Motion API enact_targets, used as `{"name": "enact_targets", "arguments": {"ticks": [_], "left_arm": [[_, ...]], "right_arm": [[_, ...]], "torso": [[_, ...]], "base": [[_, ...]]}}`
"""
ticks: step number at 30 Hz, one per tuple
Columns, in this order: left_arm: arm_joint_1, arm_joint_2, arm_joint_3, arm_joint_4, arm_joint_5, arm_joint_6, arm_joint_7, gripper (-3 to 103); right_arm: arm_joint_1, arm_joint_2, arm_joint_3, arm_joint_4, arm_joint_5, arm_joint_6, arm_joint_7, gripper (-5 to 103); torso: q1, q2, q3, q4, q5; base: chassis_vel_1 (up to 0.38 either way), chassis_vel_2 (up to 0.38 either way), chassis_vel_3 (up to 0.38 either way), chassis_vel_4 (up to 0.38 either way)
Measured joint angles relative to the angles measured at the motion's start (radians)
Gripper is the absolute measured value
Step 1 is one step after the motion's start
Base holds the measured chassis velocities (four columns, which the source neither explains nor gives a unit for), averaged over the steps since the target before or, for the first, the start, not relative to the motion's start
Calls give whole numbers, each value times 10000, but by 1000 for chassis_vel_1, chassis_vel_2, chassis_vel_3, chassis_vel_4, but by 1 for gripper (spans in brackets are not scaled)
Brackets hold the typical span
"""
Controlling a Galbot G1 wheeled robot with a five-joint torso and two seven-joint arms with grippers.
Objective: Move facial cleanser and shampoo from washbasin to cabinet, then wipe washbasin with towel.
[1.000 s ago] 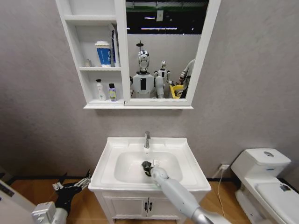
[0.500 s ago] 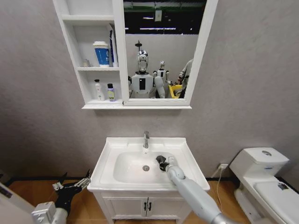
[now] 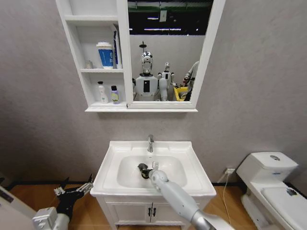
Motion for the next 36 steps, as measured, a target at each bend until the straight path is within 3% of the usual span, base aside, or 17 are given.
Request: {"name": "enact_targets", "arguments": {"ticks": [3,5,11,13,14,17,20,24,26,36], "left_arm": [[-1,0,0,0,0,0,0,100],[0,0,0,-1,0,0,0,100],[0,0,0,0,0,0,1,100],[0,0,0,0,0,0,0,100],[0,0,0,0,0,0,0,100],[0,0,0,0,0,0,1,100],[0,0,0,0,0,0,0,100],[0,0,0,0,0,0,0,100],[0,0,0,0,0,0,1,100],[0,0,0,0,0,0,1,100]], "right_arm": [[-90,-236,229,-9,-402,55,190,7],[-351,-859,448,242,-1059,126,202,7],[-947,-1891,1338,880,-1323,-106,481,7],[-1188,-2419,1675,1115,-2148,39,391,7],[-1188,-2419,1675,1115,-2148,39,391,7],[-1513,-3316,2014,1713,-2916,368,266,7],[-1460,-3720,1930,1883,-2824,431,259,7],[-1229,-3514,1677,1739,-2103,216,481,7],[-884,-2596,1207,1146,-1012,-69,806,7],[-60,-739,238,-465,-143,-277,817,7]], "torso": [[0,0,-1,1,0],[1,0,0,-6,-2],[0,0,-1,-4,3],[0,1,-1,-3,5],[0,1,-1,-3,5],[-1,1,-1,-5,1],[-1,1,-2,-4,2],[-1,1,-2,-9,-11],[3,0,1,-7,1],[0,3,-3,-10,-12]], "base": [[0,0,0,0],[0,0,0,0],[0,0,0,0],[0,0,0,0],[0,0,0,0],[0,0,0,0],[0,0,0,0],[0,0,0,0],[0,0,0,0],[0,0,0,0]]}}
